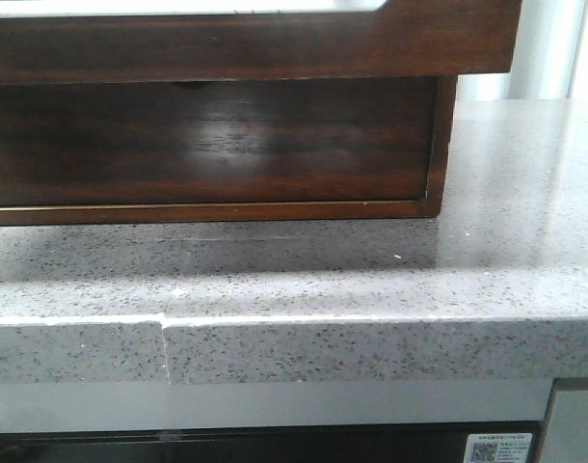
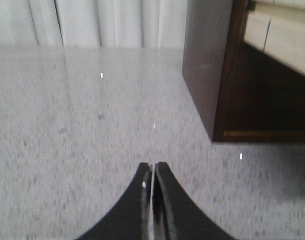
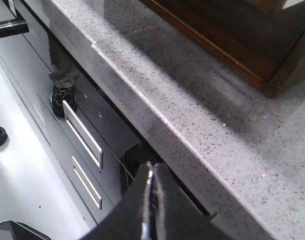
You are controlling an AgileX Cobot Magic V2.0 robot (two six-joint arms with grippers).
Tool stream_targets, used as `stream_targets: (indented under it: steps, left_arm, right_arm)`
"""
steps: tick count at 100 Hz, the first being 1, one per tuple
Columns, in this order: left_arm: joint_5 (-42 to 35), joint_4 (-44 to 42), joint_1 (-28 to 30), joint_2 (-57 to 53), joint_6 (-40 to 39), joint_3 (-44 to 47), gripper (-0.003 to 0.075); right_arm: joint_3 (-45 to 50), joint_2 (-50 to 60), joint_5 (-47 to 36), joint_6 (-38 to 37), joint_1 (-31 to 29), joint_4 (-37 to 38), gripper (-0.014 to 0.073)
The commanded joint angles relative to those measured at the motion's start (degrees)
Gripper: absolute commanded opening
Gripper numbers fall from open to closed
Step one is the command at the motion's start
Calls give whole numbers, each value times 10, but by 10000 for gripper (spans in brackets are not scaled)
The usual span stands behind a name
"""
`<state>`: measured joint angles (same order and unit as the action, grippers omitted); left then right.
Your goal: Put scissors in drawer with both arms
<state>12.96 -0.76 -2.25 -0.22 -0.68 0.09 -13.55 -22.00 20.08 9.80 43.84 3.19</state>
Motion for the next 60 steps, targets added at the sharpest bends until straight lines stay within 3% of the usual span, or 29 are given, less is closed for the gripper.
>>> stream_targets:
  steps: [1, 60]
  left_arm:
    - [7, -1, -1, -17, -8, 12, -22]
    - [14, -2, -7, -17, -7, 12, -22]
  right_arm:
    - [-15, -3, -38, -1, -2, 0, -41]
    - [-15, -3, -38, -1, -2, 0, -41]
